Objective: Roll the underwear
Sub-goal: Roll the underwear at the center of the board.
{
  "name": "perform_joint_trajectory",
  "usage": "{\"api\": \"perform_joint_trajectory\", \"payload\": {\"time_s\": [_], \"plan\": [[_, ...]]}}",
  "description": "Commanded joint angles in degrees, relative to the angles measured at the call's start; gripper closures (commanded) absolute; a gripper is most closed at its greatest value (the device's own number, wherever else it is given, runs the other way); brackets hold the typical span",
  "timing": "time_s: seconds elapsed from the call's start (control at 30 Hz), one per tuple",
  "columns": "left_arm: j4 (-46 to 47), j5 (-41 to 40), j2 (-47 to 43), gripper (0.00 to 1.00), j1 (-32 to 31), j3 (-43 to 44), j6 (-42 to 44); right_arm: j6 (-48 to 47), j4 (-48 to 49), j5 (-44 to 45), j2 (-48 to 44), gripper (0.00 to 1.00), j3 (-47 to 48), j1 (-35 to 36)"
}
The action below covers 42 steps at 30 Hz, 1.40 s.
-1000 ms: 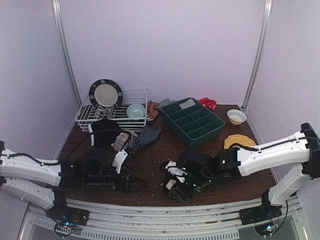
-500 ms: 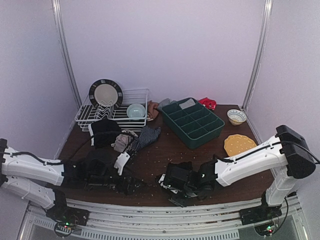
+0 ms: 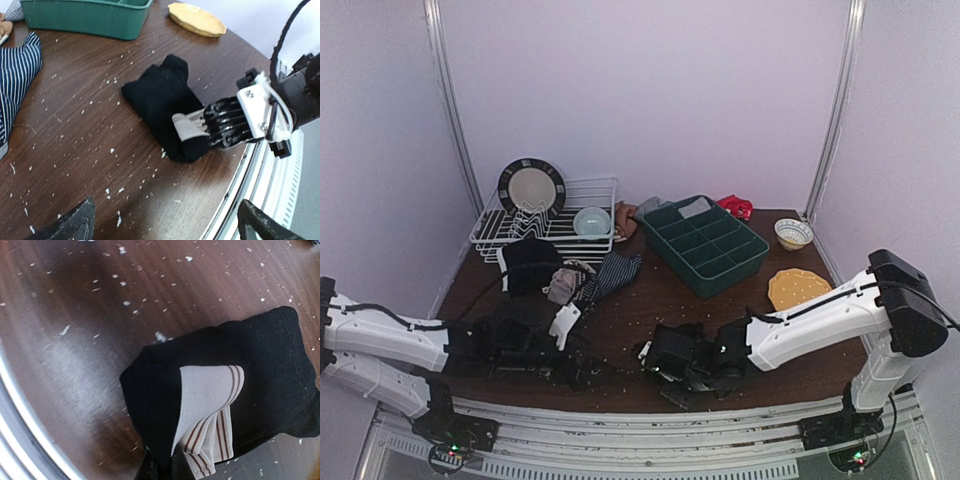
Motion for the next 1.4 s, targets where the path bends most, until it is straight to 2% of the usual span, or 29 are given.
{"api": "perform_joint_trajectory", "payload": {"time_s": [0.0, 0.07, 0.17, 0.23, 0.4, 0.47, 0.57, 0.73, 1.03, 1.37], "plan": [[12.3, 3.2, 0.2, 0.03, 0.1, -2.6, 5.3, 1.5, -3.5, -13.0, -4.2, 1.00, -3.1, -0.4], [20.3, 4.9, 0.4, 0.02, 0.1, -5.8, 6.7, 2.6, -3.3, -19.0, -7.1, 1.00, -4.3, -0.9], [33.4, 13.6, 1.5, 0.02, -0.2, -9.5, 11.4, 5.0, -2.8, -28.3, -10.5, 1.00, -6.4, -2.0], [35.8, 16.5, 2.6, 0.02, -1.6, -9.2, 16.7, 6.7, -1.6, -33.7, -11.9, 1.00, -8.4, -2.9], [27.7, 19.2, 5.3, 0.02, -7.5, -4.1, 32.0, 12.0, 4.6, -41.9, -13.7, 1.00, -15.0, -6.6], [24.5, 19.9, 7.3, 0.03, -9.4, -1.1, 36.0, 13.6, 7.3, -44.7, -14.2, 1.00, -17.4, -8.9], [20.3, 22.0, 11.9, 0.10, -9.9, 3.0, 39.1, 14.4, 9.8, -47.2, -14.6, 1.00, -19.2, -11.1], [16.1, 25.0, 20.6, 0.23, -10.7, 9.1, 42.5, 14.3, 10.8, -49.1, -13.4, 1.00, -18.8, -12.1], [16.0, 22.9, 31.5, 0.25, -10.9, 14.5, 47.2, 14.9, 13.3, -53.5, -12.0, 1.00, -19.2, -14.4], [18.6, 17.2, 36.9, 0.27, -10.8, 17.5, 48.2, 14.4, 13.3, -53.5, -10.6, 1.00, -19.0, -14.8]]}}
